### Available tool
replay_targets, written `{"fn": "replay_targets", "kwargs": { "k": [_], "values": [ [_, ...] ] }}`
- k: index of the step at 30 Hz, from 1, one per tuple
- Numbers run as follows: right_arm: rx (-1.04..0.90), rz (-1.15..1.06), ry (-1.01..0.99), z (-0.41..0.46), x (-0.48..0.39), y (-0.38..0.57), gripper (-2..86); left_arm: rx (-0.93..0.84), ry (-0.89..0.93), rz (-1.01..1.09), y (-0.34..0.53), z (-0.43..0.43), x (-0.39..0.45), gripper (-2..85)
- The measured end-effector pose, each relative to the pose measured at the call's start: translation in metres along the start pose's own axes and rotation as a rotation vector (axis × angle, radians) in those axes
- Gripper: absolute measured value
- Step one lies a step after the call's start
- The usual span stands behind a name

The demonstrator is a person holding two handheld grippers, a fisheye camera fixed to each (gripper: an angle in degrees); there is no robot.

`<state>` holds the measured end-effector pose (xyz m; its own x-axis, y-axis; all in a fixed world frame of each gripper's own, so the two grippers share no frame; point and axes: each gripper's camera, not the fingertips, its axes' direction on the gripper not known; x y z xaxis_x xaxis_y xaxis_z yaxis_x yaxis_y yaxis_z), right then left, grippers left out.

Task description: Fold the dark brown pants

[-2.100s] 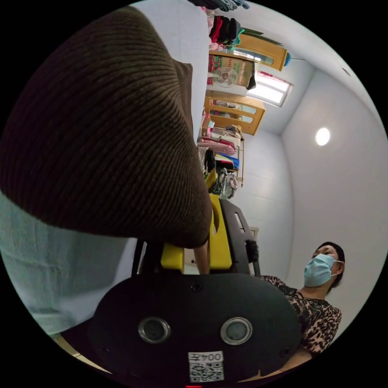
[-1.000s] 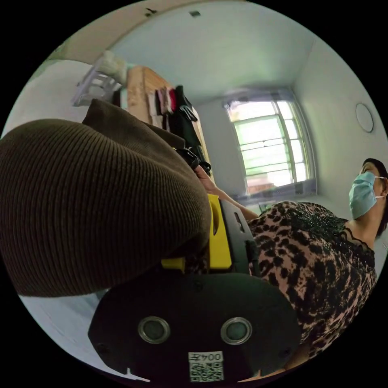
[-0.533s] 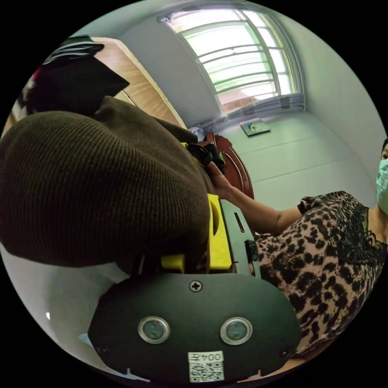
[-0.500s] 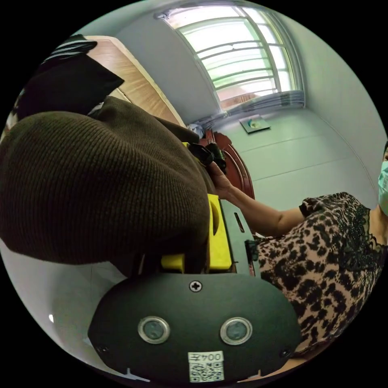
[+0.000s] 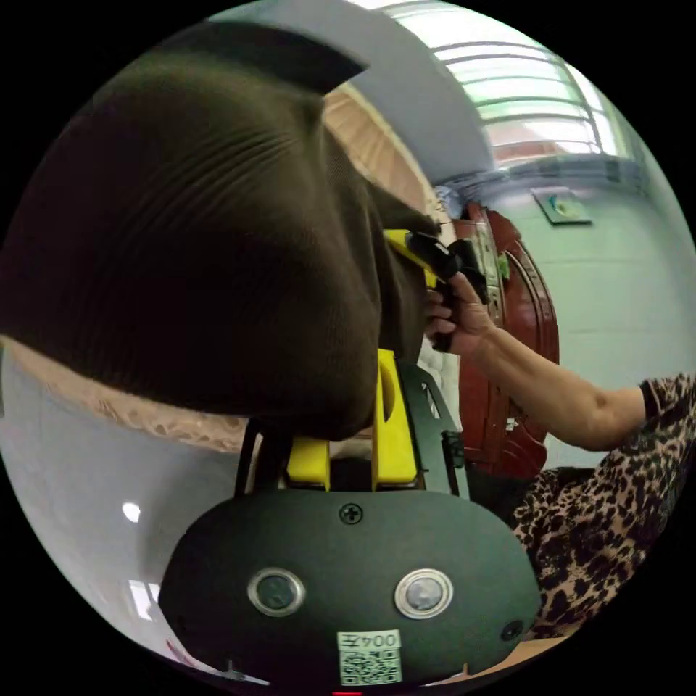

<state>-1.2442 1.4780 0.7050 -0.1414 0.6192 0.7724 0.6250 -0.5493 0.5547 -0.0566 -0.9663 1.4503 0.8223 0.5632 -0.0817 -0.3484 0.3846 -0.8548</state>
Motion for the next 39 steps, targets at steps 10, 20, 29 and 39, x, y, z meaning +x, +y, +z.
{"fn": "replay_targets", "kwargs": {
  "k": [10,20,29,39],
  "values": [
    [-0.072,0.001,0.065,-0.042,0.046,0.001,13.3,0.037,0.136,-0.170,-0.022,0.047,-0.024,11.1],
    [-0.024,0.044,-0.024,-0.040,0.043,-0.001,12.3,0.138,-0.040,-0.139,-0.044,-0.003,-0.004,9.1],
    [0.008,-0.064,0.373,-0.091,-0.023,0.039,13.5,0.314,-0.131,-0.194,0.024,-0.041,0.047,3.9],
    [-0.149,-0.227,1.012,0.025,-0.116,0.044,16.9,0.132,-0.431,-0.082,-0.036,-0.023,0.067,4.8]
  ]
}}
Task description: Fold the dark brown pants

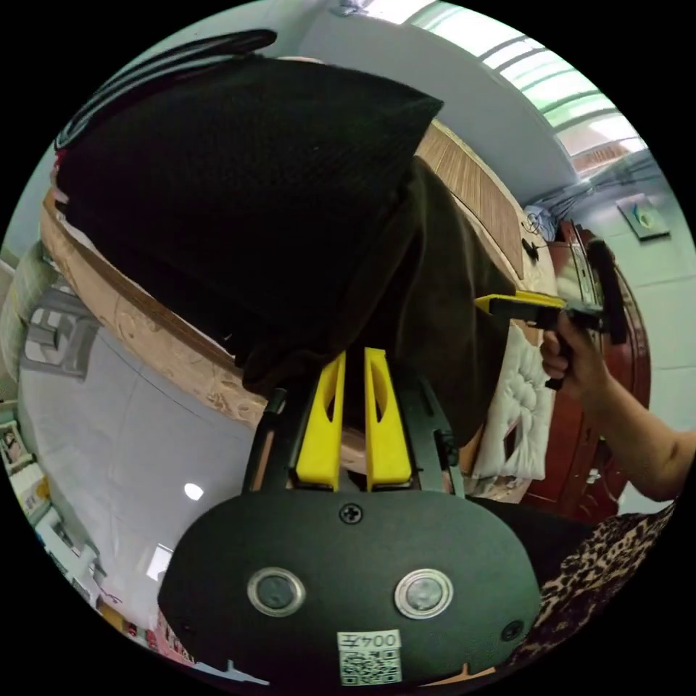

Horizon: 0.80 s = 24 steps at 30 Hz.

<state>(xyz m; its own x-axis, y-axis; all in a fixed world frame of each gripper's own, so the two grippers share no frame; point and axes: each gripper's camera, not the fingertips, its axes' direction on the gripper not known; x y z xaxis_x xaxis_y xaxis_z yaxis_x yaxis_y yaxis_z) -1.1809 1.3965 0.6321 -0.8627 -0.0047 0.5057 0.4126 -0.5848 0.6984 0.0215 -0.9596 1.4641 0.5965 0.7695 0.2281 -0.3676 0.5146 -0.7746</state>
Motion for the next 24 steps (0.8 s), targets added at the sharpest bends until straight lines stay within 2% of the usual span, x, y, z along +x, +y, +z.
{"fn": "replay_targets", "kwargs": {
  "k": [2,6,9,12,17,20,24],
  "values": [
    [-0.024,0.034,-0.053,-0.003,0.002,0.000,16.9,-0.032,0.062,-0.010,0.003,-0.010,0.001,3.7],
    [-0.040,0.100,-0.255,-0.041,0.015,0.013,16.3,0.017,0.057,0.030,0.038,-0.044,0.017,1.7],
    [0.089,0.170,-0.366,-0.091,0.016,0.044,14.4,0.084,0.051,0.000,0.087,-0.081,0.026,0.6],
    [0.206,0.129,-0.445,-0.140,-0.009,0.078,11.4,0.152,0.076,-0.026,0.153,-0.121,0.031,0.3],
    [0.216,-0.130,-0.552,-0.198,-0.121,0.122,6.4,0.248,0.109,-0.165,0.320,-0.195,0.031,0.2],
    [0.086,-0.395,-0.662,-0.213,-0.237,0.153,3.0,0.308,0.082,-0.312,0.437,-0.240,0.035,0.2],
    [-0.210,-0.856,-0.728,-0.215,-0.442,0.238,-0.2,0.403,0.027,-0.550,0.588,-0.291,0.051,0.1]
  ]
}}
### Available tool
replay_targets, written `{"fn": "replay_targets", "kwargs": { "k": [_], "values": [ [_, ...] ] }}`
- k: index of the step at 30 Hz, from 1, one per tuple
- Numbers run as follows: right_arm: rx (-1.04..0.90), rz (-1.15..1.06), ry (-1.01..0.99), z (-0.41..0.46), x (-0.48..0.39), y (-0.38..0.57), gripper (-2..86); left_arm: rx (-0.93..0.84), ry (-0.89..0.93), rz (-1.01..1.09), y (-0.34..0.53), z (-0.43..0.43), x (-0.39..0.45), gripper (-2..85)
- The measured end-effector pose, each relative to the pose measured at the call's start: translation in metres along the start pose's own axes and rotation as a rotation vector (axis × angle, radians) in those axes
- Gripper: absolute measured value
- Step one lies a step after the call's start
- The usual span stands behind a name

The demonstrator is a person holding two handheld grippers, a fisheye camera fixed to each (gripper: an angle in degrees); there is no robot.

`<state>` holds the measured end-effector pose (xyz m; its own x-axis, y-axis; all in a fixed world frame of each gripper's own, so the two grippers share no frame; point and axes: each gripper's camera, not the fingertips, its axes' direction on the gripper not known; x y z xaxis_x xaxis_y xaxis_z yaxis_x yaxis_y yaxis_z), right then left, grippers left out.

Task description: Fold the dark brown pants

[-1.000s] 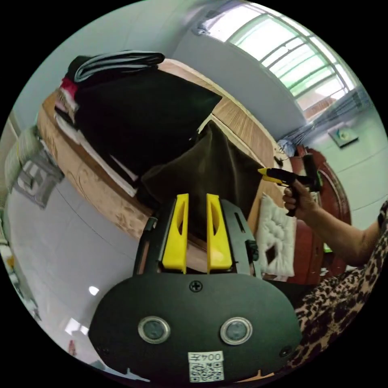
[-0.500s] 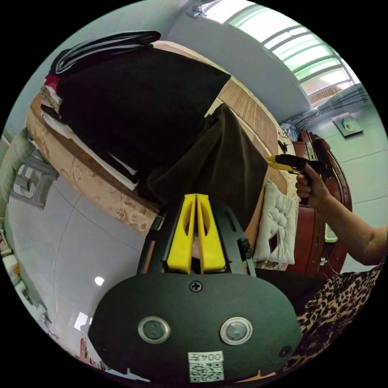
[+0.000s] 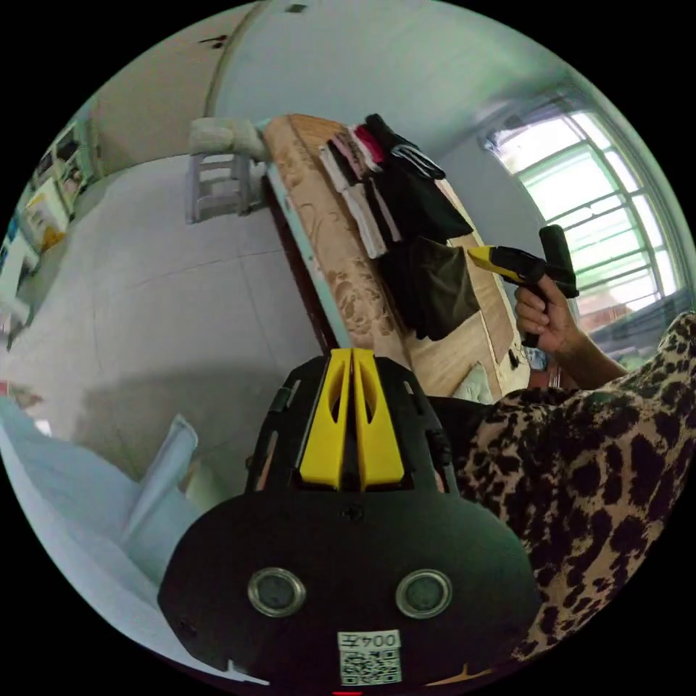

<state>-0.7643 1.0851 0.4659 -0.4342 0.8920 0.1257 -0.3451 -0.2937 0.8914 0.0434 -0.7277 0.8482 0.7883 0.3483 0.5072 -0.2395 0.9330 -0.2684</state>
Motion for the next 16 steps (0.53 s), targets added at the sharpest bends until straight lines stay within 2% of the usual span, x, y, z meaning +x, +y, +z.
{"fn": "replay_targets", "kwargs": {
  "k": [4,7,13,16],
  "values": [
    [-0.395,-0.359,-0.036,0.158,-0.170,-0.050,-0.6,0.175,-0.063,-0.259,0.140,-0.111,-0.047,0.1],
    [-0.607,-0.634,0.043,0.262,-0.287,-0.051,-0.7,0.305,-0.114,-0.429,0.239,-0.174,-0.065,0.1],
    [-0.907,-1.056,0.271,0.427,-0.467,-0.019,-0.7,0.513,-0.176,-0.774,0.408,-0.259,-0.078,0.1],
    [-1.006,-1.181,0.322,0.484,-0.534,-0.008,-0.6,0.611,-0.166,-0.941,0.470,-0.288,-0.078,0.1]
  ]
}}
